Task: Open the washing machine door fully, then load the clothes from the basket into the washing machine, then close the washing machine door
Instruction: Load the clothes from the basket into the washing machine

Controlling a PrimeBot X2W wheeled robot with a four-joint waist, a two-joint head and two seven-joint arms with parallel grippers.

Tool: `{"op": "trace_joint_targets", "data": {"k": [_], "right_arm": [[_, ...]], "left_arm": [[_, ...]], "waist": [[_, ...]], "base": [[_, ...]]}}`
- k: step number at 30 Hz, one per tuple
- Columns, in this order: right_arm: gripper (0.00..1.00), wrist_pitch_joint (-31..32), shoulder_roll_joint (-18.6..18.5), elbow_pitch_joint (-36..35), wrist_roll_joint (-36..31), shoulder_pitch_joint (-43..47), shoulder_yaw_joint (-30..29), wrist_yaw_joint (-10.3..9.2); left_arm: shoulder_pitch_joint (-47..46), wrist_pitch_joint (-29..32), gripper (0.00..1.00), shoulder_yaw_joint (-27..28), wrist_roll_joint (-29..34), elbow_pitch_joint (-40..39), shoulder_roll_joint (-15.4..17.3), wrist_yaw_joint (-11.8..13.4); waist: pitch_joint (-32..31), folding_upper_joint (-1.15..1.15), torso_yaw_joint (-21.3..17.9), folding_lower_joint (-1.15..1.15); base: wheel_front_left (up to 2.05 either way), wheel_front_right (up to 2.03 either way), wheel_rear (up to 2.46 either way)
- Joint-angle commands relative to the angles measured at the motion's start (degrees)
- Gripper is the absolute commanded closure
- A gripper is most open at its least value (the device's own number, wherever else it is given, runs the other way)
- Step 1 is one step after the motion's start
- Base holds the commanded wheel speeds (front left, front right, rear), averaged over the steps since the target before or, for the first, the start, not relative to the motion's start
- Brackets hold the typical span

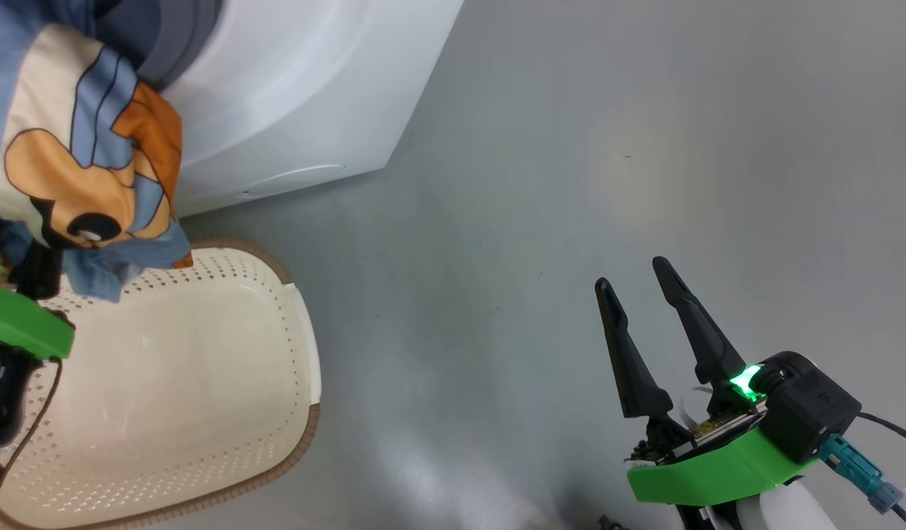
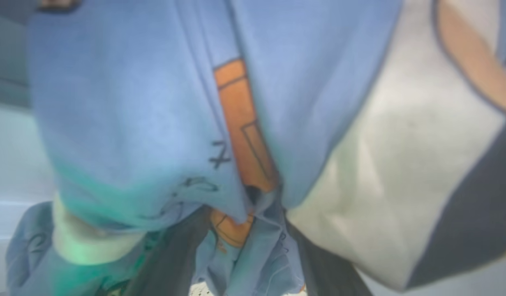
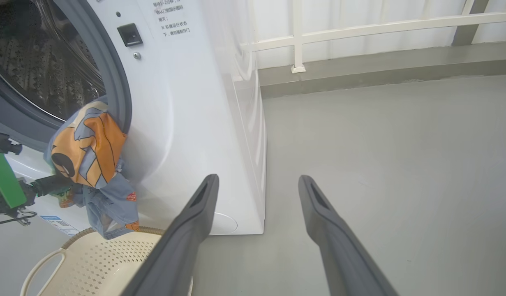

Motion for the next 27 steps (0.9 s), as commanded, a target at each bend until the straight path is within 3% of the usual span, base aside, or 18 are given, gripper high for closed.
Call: {"op": "trace_joint_targets", "data": {"k": [1,9,16,22,27], "right_arm": [[0.00,-0.45,-0.51,-1.29,0.30,1.71,1.13,0.26],[0.00,-0.45,-0.51,0.40,0.55,0.83,0.96,0.26],[0.00,-0.45,-0.51,2.10,1.05,0.49,1.23,0.26],[0.00,-0.45,-0.51,2.76,1.62,0.66,1.63,0.26],[0.00,-0.45,-0.51,1.72,2.17,0.98,2.47,0.26]], "left_arm": [[-1.10,-0.51,1.00,1.59,0.19,-1.58,2.70,0.03],[2.00,-0.52,1.00,-0.58,-0.82,-7.68,2.70,0.03],[3.05,-0.52,1.00,0.35,-5.63,-13.94,3.79,0.03],[0.66,-0.16,1.00,1.37,-8.98,-17.14,5.53,0.03],[-4.71,3.44,1.00,2.08,-11.13,-15.29,7.15,0.03]], "waist": [[-0.17,0.00,0.23,0.00],[-2.67,0.00,1.89,0.00],[-4.65,0.00,2.66,0.00],[-5.34,0.00,2.24,0.00],[-3.63,0.00,0.46,0.00]], "base": [[0.00,0.00,0.00],[0.00,0.00,0.00],[0.00,0.00,0.00],[0.00,0.00,0.00],[0.00,0.00,0.00]]}}
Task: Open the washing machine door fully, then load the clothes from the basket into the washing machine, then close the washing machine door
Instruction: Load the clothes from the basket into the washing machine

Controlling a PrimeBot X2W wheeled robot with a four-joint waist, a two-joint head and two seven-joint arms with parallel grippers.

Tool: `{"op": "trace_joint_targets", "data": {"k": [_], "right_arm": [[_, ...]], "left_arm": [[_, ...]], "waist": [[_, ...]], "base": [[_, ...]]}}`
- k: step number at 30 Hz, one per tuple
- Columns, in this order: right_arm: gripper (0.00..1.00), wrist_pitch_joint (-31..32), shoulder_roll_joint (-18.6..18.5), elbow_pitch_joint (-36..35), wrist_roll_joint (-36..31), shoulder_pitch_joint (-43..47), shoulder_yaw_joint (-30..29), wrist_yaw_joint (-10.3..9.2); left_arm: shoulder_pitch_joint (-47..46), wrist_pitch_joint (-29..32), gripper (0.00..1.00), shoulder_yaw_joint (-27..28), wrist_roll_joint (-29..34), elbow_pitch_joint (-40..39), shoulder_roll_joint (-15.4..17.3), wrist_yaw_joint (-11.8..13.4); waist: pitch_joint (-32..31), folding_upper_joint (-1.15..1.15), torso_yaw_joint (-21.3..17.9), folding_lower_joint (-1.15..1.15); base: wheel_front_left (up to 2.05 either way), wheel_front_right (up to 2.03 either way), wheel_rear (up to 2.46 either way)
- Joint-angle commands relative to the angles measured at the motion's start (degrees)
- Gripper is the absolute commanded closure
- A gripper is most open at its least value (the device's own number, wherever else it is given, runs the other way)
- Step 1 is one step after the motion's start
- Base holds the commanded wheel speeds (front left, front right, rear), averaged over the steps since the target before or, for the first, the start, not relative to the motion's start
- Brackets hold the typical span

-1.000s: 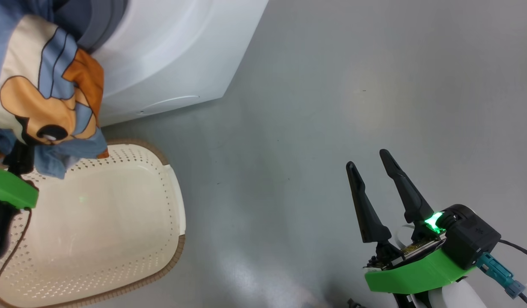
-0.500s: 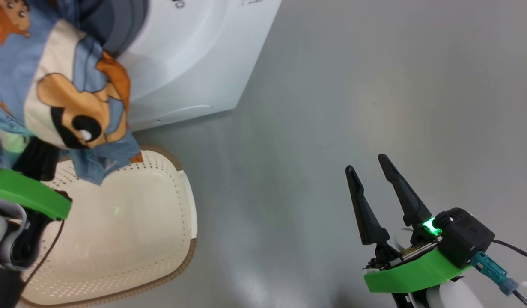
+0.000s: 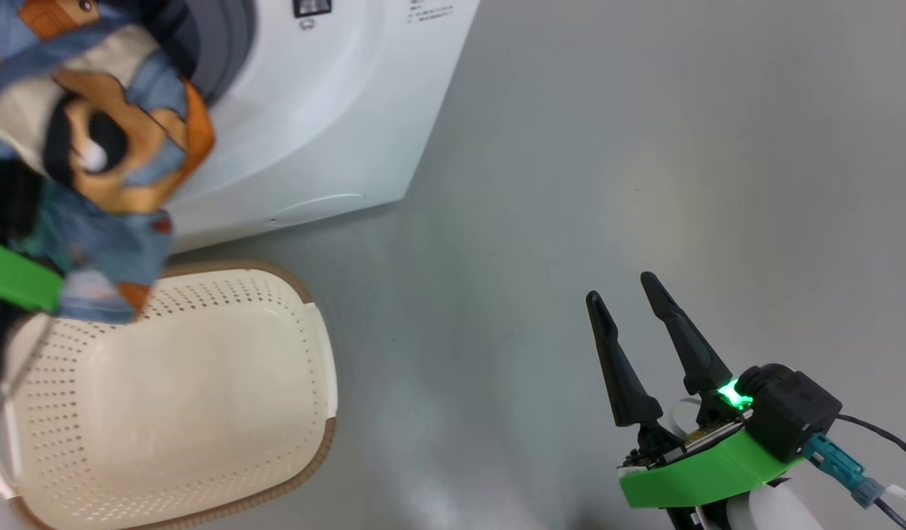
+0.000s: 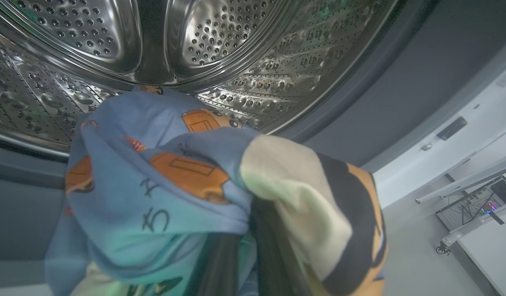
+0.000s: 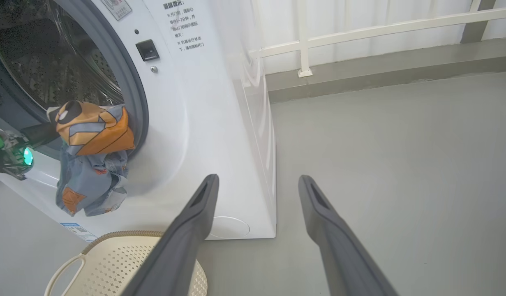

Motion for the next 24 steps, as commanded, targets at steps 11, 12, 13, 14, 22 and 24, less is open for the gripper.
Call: {"op": "trace_joint_targets", "data": {"k": [11,12,13,14,22,24], "right_arm": [[0.00,-0.46,-0.49,-5.09,2.33,3.92,3.43,0.26],[0.00,-0.46,-0.49,-5.38,2.45,4.22,3.66,0.26],[0.00,-0.46,-0.49,-5.69,2.51,4.51,3.92,0.26],[0.00,-0.46,-0.49,-6.00,2.58,4.78,4.16,0.26],[0.00,-0.46,-0.49,-7.74,2.94,6.08,5.23,0.26],[0.00,-0.46,-0.49,-7.85,2.96,6.22,5.27,0.26]], "left_arm": [[-15.83,7.32,1.00,2.72,3.04,6.12,6.33,1.09],[-16.95,7.79,1.00,2.70,3.42,6.41,6.43,1.38],[-17.98,8.01,1.00,2.78,3.79,6.43,6.55,1.71],[-19.06,7.93,1.00,2.97,4.24,6.32,6.71,2.11],[-27.70,-1.28,1.00,8.29,7.36,4.97,6.82,3.08],[-28.34,-2.50,1.00,9.87,7.83,4.72,6.69,2.86]], "waist": [[6.64,0.00,-6.68,0.00],[7.02,0.00,-7.18,0.00],[7.34,0.00,-7.64,0.00],[7.66,0.00,-8.07,0.00],[9.93,0.00,-9.70,0.00],[10.11,0.00,-9.58,0.00]], "base": [[0.00,0.00,0.00],[0.00,0.00,0.00],[0.00,0.00,0.00],[0.00,0.00,0.00],[0.00,0.00,0.00],[0.00,0.00,0.00]]}}
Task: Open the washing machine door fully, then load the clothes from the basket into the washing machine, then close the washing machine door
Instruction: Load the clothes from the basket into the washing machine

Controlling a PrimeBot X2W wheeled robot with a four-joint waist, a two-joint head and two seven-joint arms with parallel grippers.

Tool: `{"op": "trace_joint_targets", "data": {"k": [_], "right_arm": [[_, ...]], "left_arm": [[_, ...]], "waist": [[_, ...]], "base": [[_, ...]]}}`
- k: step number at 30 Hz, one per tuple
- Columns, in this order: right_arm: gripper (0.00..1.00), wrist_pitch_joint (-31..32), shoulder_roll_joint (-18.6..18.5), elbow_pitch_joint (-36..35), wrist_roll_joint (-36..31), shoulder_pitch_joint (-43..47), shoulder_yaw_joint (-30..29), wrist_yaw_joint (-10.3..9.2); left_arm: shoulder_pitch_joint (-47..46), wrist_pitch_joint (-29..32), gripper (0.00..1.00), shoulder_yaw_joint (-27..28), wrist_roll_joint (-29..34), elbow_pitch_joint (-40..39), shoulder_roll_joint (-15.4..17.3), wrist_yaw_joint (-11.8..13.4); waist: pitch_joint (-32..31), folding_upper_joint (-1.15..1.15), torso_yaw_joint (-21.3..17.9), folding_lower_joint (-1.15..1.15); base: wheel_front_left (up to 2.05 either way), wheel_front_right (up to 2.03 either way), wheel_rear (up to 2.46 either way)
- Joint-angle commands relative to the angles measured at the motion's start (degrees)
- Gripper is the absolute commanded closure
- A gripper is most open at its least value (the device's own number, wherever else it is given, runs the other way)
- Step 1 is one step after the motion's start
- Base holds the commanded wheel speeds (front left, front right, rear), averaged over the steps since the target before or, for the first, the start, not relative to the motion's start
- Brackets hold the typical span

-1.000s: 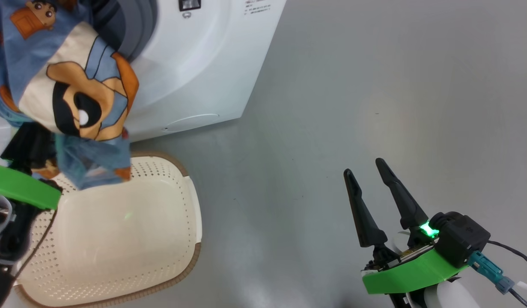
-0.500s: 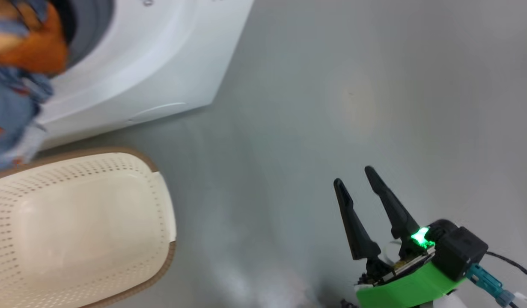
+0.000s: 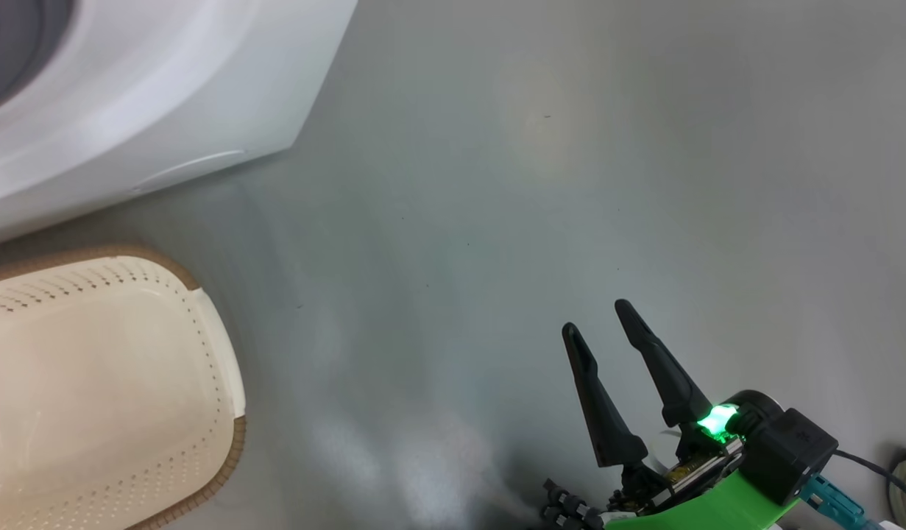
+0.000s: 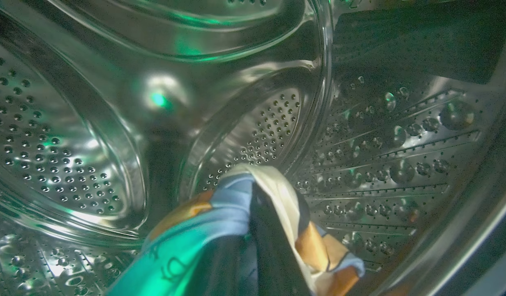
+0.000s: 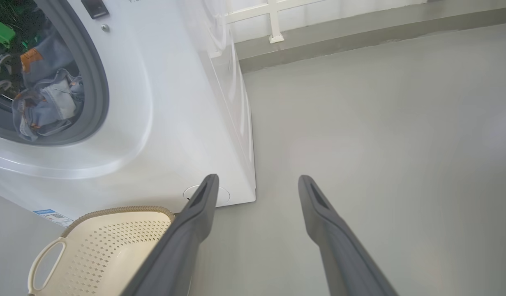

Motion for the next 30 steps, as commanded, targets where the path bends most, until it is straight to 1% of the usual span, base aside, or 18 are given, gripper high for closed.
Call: {"op": "trace_joint_targets", "data": {"k": [1,2,4,5,6,7,12,16,24,30], "right_arm": [[0.00,-0.45,-0.67,-1.33,0.61,1.90,1.42,0.26],[0.00,-0.45,-0.67,-1.26,0.63,1.79,1.45,0.26],[0.00,-0.45,-0.67,-1.06,0.56,1.49,1.46,0.26],[0.00,-0.45,-0.67,-0.93,0.50,1.25,1.52,0.26],[0.00,-0.45,-0.67,-0.79,0.43,0.97,1.54,0.26],[0.00,-0.45,-0.67,-0.67,0.38,0.73,1.47,0.26],[0.00,-0.45,-0.67,0.15,0.14,-0.27,1.19,0.26],[0.00,-0.45,-0.67,1.07,0.05,-0.85,0.77,0.26],[0.00,-0.45,-0.67,3.30,-0.40,-2.43,-0.36,0.26],[0.00,-0.45,-0.67,5.09,-0.61,-3.46,-0.93,0.26]], "left_arm": [[-1.03,-0.53,1.00,2.42,0.92,-1.46,2.36,-0.31],[-0.82,-0.74,1.00,3.05,0.91,-1.37,2.03,-0.42],[0.45,-0.49,1.00,2.56,0.80,-0.52,1.29,-0.59],[0.96,-0.07,0.88,1.94,1.01,-0.17,1.10,-0.66],[1.49,0.68,0.30,1.23,1.18,0.30,0.93,-0.67],[1.98,1.66,0.00,0.58,1.10,0.80,0.58,-0.65],[3.10,4.78,0.00,-1.80,1.27,2.79,-0.69,-0.72],[3.72,5.95,0.00,-2.66,0.60,5.07,-2.14,-0.94],[6.22,4.69,0.00,-3.72,-0.80,8.89,-4.98,-2.07],[8.18,3.35,0.00,-4.80,-1.31,10.06,-6.82,-2.60]], "waist": [[0.45,0.00,-0.14,0.00],[0.47,0.00,0.03,0.00],[0.29,0.00,0.60,0.00],[0.20,0.00,0.83,0.00],[0.06,0.00,1.06,0.00],[-0.13,0.00,1.35,0.00],[-1.17,0.00,2.39,0.00],[-2.57,0.00,3.16,0.00],[-6.55,0.00,5.46,0.00],[-9.33,0.00,7.09,0.00]], "base": [[0.00,0.00,0.00],[0.00,0.00,0.00],[0.00,0.00,0.00],[0.00,0.00,0.00],[0.00,0.00,0.00],[0.00,0.00,0.00],[0.00,0.00,0.00],[0.00,0.00,0.00],[0.00,0.00,0.00],[0.00,0.00,0.00]]}}
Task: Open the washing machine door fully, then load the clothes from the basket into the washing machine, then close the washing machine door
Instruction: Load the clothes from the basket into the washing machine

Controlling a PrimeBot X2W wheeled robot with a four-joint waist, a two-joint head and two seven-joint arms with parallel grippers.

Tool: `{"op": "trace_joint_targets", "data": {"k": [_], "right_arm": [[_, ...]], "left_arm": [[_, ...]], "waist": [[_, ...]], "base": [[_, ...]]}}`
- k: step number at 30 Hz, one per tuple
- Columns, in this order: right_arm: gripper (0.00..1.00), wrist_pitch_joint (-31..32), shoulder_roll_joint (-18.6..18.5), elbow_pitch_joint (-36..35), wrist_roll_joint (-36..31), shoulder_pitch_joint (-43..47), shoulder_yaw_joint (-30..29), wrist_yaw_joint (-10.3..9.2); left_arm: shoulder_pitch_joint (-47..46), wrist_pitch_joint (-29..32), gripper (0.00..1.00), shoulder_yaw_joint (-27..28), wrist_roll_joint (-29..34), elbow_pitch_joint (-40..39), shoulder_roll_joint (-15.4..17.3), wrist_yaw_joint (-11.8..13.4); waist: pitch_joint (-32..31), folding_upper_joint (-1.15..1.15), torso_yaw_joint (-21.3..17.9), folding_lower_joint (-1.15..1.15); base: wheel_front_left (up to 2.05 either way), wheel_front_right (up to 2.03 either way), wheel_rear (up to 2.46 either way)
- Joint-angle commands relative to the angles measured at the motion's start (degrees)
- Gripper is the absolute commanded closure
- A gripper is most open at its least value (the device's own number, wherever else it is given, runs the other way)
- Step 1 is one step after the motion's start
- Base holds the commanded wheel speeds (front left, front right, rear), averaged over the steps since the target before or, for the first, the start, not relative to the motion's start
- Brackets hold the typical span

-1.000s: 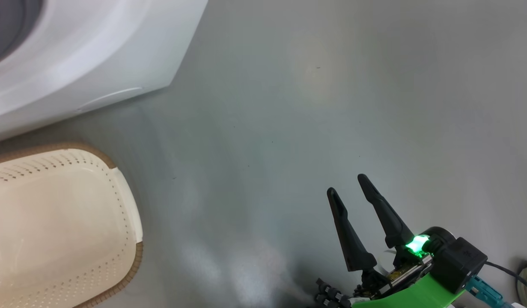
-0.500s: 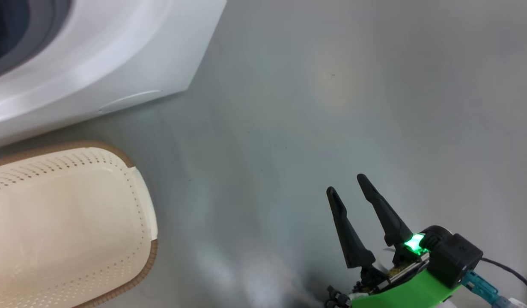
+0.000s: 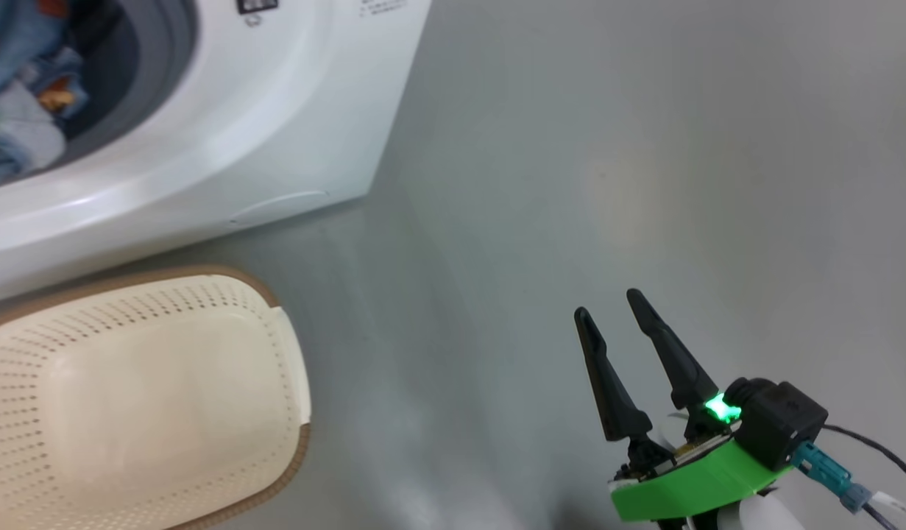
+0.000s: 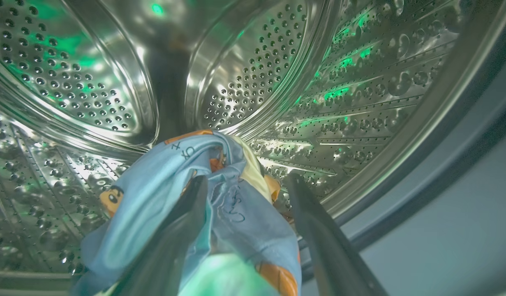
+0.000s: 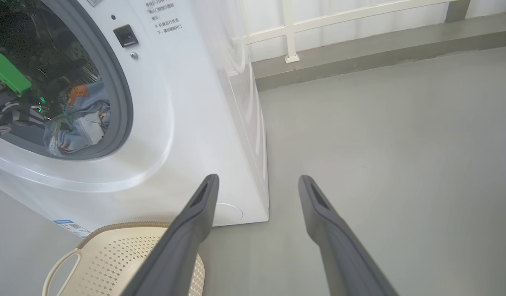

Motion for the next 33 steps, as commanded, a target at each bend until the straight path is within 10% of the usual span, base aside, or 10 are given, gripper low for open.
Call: {"op": "trace_joint_targets", "data": {"k": [1,17,33], "right_arm": [[0.00,-0.46,-0.63,-0.57,-0.52,-1.00,0.90,0.26],[0.00,-0.46,-0.63,5.70,-1.50,-3.09,-2.90,0.26],[0.00,-0.46,-0.63,10.82,-2.99,-3.12,-5.58,0.26]], "left_arm": [[0.80,-0.66,0.00,1.26,-0.39,-0.30,1.84,-0.20],[13.68,-4.85,0.00,-0.40,-0.20,-3.38,-1.73,-0.50],[36.32,-4.92,0.00,16.26,13.33,-15.43,-8.46,-0.51]], "waist": [[-2.38,0.00,1.88,0.00],[-12.47,0.00,8.06,0.00],[-21.58,0.00,12.69,0.00]], "base": [[0.00,0.00,0.00],[0.00,0.00,0.00],[0.00,0.00,0.00]]}}
